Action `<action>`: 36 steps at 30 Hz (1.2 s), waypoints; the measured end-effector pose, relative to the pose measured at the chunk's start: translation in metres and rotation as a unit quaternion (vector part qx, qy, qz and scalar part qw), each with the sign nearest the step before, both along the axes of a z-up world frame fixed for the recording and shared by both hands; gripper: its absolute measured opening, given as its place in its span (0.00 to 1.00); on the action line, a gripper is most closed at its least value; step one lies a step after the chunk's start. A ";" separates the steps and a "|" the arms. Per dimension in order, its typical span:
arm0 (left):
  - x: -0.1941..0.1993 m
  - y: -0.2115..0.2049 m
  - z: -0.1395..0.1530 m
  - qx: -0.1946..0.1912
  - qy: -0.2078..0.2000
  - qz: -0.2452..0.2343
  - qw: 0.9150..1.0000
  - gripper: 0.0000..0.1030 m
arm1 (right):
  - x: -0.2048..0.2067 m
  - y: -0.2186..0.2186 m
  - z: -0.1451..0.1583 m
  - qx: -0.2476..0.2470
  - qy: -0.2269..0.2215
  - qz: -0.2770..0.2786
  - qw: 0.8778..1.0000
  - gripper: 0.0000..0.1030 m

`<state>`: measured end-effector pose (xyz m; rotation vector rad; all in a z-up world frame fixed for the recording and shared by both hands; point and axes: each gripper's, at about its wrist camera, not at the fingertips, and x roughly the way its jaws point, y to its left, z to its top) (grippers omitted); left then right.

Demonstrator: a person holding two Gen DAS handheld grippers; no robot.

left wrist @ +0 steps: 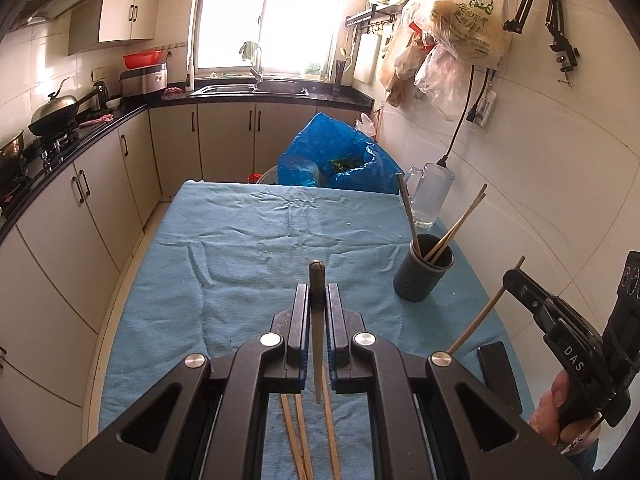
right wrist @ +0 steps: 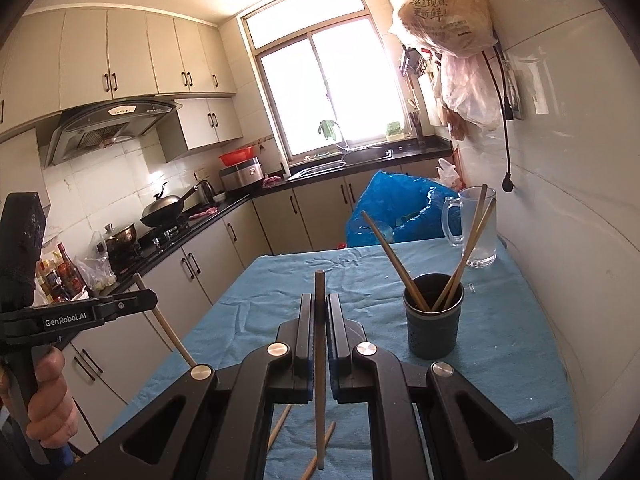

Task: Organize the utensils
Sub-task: 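Lift the chopsticks with both tools and carry them over the black cup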

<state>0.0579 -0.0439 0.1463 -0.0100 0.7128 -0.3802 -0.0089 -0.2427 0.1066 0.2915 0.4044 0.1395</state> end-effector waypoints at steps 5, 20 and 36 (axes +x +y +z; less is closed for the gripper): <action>0.001 -0.005 -0.001 0.006 0.000 -0.002 1.000 0.07 | -0.002 -0.003 0.000 0.003 0.000 -0.003 1.000 0.06; 0.005 -0.018 -0.002 0.014 0.002 -0.010 1.000 0.07 | -0.004 -0.013 0.006 0.001 -0.007 -0.013 1.000 0.06; 0.009 -0.038 0.002 0.028 0.003 -0.023 0.999 0.07 | -0.005 -0.031 0.015 0.008 -0.018 -0.018 1.000 0.06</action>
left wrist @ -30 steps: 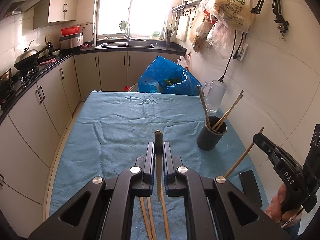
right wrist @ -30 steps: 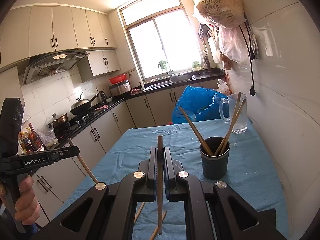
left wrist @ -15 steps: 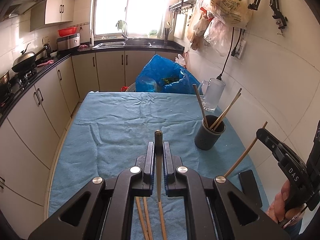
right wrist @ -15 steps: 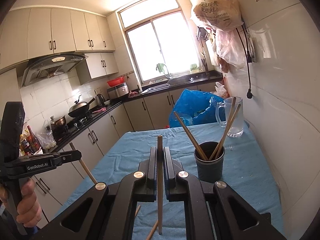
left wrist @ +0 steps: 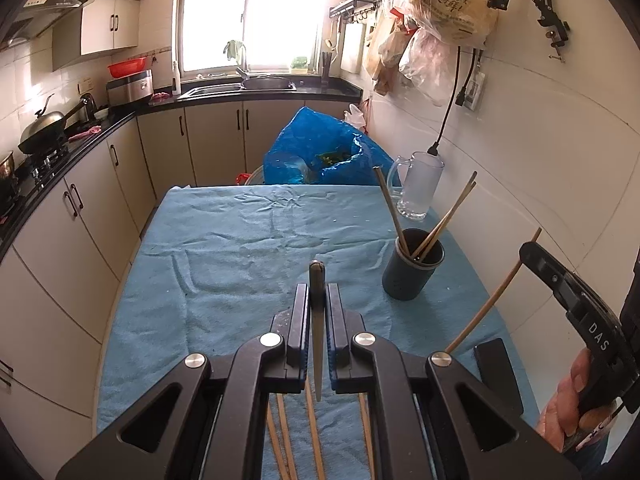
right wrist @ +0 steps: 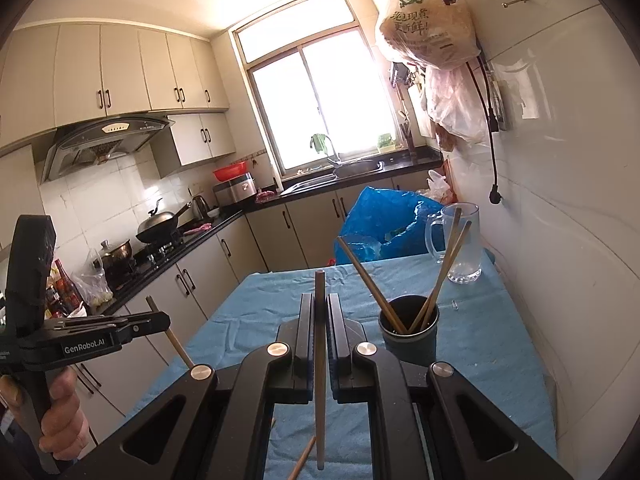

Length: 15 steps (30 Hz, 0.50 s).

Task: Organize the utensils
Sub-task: 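Lift the chopsticks with both tools and carry them over the black cup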

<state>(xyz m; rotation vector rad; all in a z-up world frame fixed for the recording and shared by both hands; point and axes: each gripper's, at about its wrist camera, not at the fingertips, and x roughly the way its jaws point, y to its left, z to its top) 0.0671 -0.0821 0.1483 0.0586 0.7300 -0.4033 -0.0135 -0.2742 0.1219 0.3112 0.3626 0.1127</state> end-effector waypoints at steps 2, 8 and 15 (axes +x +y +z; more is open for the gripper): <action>0.000 -0.003 0.001 0.000 0.002 -0.002 1.000 0.07 | -0.001 -0.004 0.002 0.003 -0.002 0.000 1.000 0.06; 0.003 -0.016 0.007 0.000 0.003 -0.012 1.000 0.07 | 0.000 -0.017 0.010 0.010 -0.007 -0.002 1.000 0.06; 0.007 -0.035 0.023 -0.005 -0.009 -0.021 1.000 0.07 | 0.000 -0.036 0.025 0.010 -0.018 -0.018 1.000 0.06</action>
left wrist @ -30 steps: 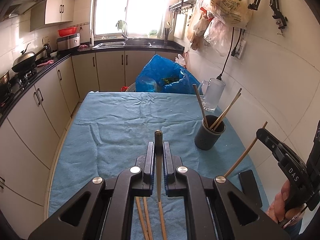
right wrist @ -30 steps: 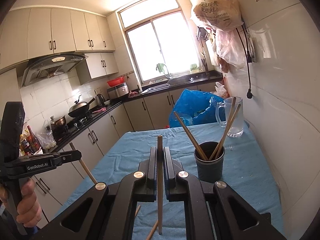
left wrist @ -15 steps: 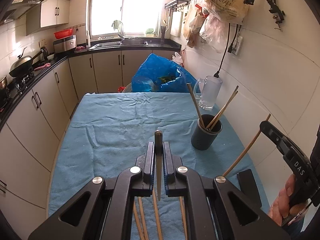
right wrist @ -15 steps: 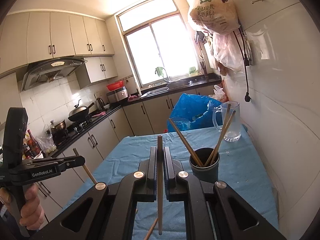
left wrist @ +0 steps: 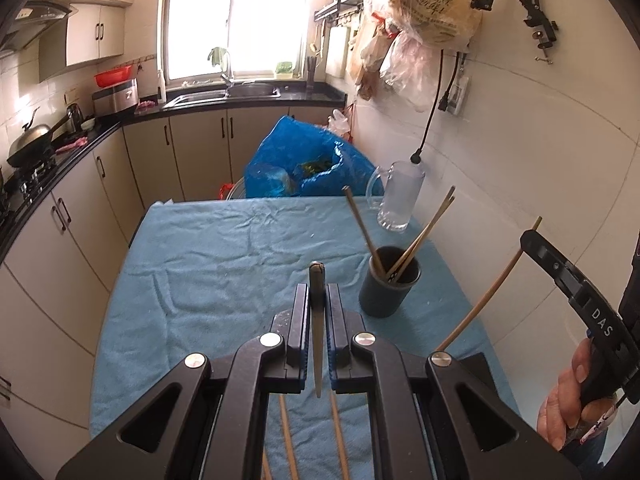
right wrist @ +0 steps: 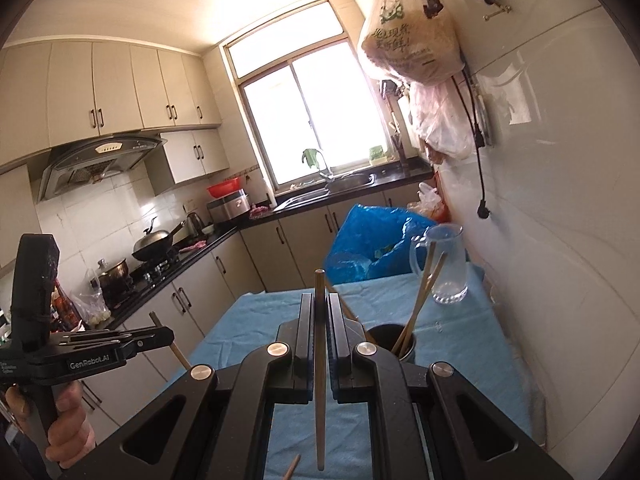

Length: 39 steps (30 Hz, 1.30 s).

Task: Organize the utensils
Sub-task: 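Lift the chopsticks with both tools and carry them over the black cup, then lower the chopsticks into the black cup and open both tools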

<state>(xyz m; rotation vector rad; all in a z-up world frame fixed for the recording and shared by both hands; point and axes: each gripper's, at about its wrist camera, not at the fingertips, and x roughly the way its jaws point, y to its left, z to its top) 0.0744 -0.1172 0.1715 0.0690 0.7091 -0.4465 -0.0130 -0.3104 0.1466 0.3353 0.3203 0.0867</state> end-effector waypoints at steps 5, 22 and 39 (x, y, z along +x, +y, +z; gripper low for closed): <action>0.007 -0.014 0.012 -0.002 -0.008 -0.005 1.000 0.07 | 0.001 -0.011 0.012 -0.003 -0.008 -0.012 1.000 0.06; 0.029 -0.066 0.047 -0.015 -0.029 -0.030 0.999 0.07 | 0.017 -0.051 0.057 -0.016 -0.046 -0.056 0.997 0.06; 0.076 -0.114 0.062 -0.044 -0.040 -0.026 0.998 0.07 | 0.066 -0.076 0.060 -0.003 -0.046 -0.078 0.996 0.06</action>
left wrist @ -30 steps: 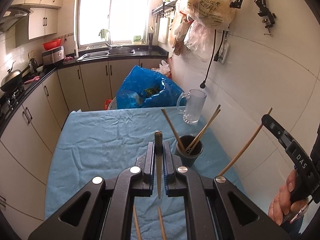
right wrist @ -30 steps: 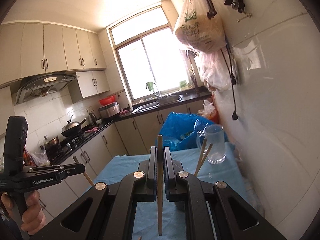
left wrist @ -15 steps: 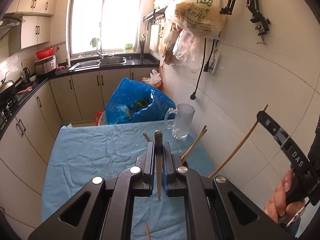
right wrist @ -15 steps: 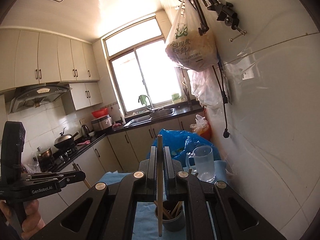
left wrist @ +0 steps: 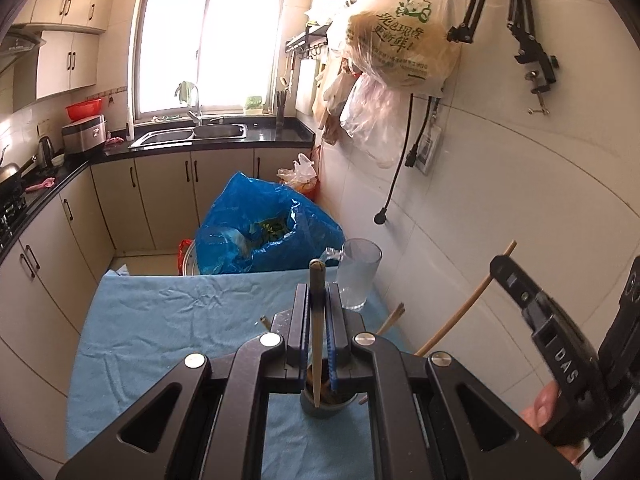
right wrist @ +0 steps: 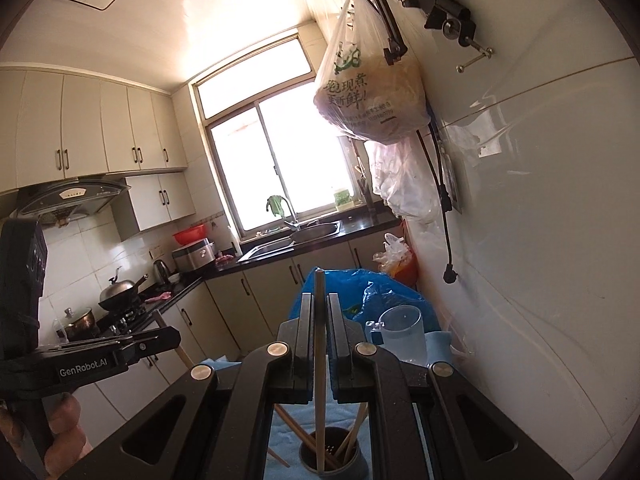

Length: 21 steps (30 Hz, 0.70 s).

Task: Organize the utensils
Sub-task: 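Lower the chopsticks into the black cup and open both tools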

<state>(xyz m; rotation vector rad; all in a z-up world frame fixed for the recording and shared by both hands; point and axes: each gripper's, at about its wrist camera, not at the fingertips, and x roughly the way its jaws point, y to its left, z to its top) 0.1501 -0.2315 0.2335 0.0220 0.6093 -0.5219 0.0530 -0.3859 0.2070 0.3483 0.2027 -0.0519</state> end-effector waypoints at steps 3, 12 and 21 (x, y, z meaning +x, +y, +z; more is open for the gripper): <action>0.012 -0.005 -0.008 -0.016 0.009 0.000 1.000 0.07 | 0.012 -0.001 -0.005 -0.001 0.002 -0.004 1.000 0.06; 0.038 -0.009 -0.055 -0.012 0.048 0.000 0.999 0.07 | 0.044 -0.003 -0.043 -0.003 0.035 0.000 0.999 0.06; 0.043 -0.005 -0.079 -0.002 0.069 0.000 0.998 0.07 | 0.062 -0.003 -0.074 0.000 0.071 0.006 0.997 0.06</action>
